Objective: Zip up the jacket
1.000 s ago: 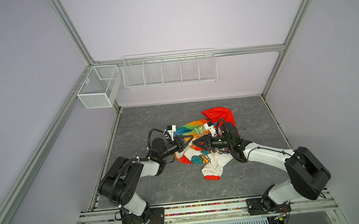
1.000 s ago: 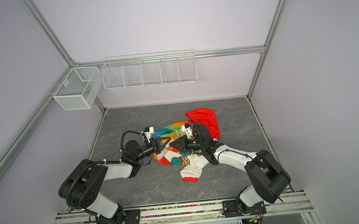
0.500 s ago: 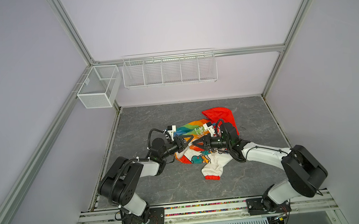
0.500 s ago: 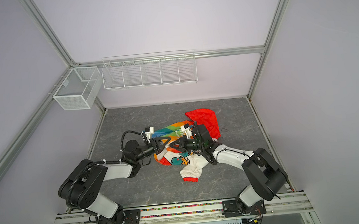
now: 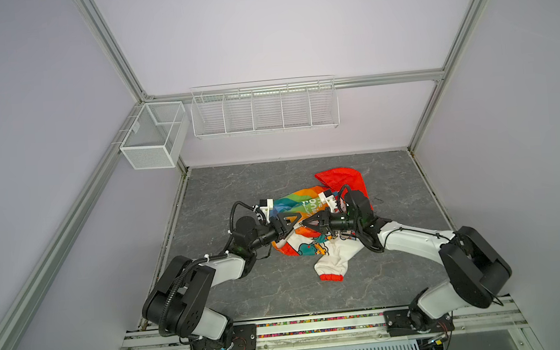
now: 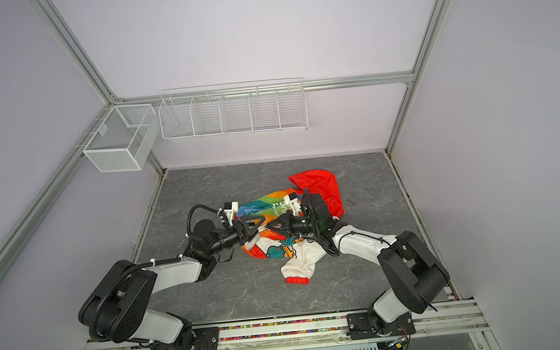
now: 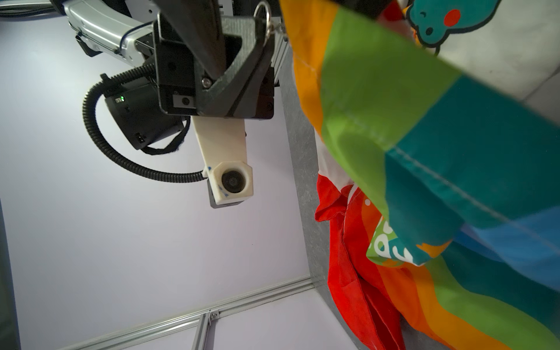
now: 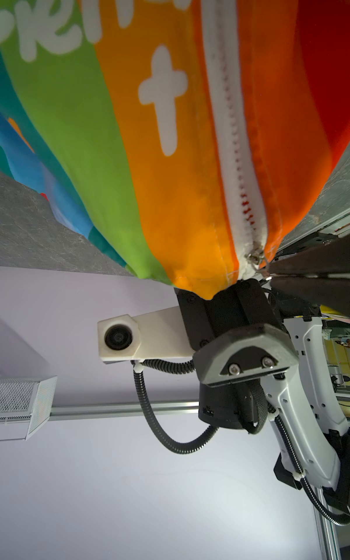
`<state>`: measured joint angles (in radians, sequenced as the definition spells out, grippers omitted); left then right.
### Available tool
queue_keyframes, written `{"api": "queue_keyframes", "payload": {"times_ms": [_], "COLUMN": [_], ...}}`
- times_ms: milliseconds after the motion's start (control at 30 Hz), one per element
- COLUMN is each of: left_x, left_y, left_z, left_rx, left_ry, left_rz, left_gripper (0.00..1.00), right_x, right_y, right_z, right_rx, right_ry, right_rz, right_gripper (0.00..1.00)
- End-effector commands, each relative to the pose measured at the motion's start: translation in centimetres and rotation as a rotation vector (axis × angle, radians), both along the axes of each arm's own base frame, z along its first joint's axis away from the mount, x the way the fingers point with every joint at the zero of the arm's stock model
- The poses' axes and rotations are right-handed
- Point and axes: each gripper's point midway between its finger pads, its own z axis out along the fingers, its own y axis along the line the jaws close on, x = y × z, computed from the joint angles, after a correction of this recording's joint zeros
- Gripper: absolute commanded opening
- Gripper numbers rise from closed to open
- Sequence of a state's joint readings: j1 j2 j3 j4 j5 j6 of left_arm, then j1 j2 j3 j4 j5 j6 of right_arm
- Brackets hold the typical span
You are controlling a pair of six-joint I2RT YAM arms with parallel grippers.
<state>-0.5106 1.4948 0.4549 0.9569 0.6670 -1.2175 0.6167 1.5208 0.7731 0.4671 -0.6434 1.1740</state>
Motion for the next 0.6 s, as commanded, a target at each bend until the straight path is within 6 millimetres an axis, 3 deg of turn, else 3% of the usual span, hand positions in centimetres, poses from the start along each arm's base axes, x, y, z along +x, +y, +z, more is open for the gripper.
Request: {"api": "queue_keyframes", "payload": {"times_ms": [0,300,567], "left_x": [-0.53,-0.81,-0.89], "left_y": [0.32,0.71,0.43], "left_z": [-0.65,-0.78,-0.35], "left_rx": [0.019,0.006,-0.015], "left_ry": [-0.001,-0.006,-0.014], "left_rz": [0.005,0.019,0.006], "left_gripper": [0.48,0.35,0.13], "right_x": [0.78,0.84,0.92], "right_y": [0.11,0.2,0.05], "right_z": [1.49,1.33,1.02], "right_rx": [0.019,0.017,0.008], "right_ry": [-0.031,-0.026,-0.022], "right_rz": [-0.014,-0.011,-0.019], "right_gripper": [0.07,0.07,0.07]}}
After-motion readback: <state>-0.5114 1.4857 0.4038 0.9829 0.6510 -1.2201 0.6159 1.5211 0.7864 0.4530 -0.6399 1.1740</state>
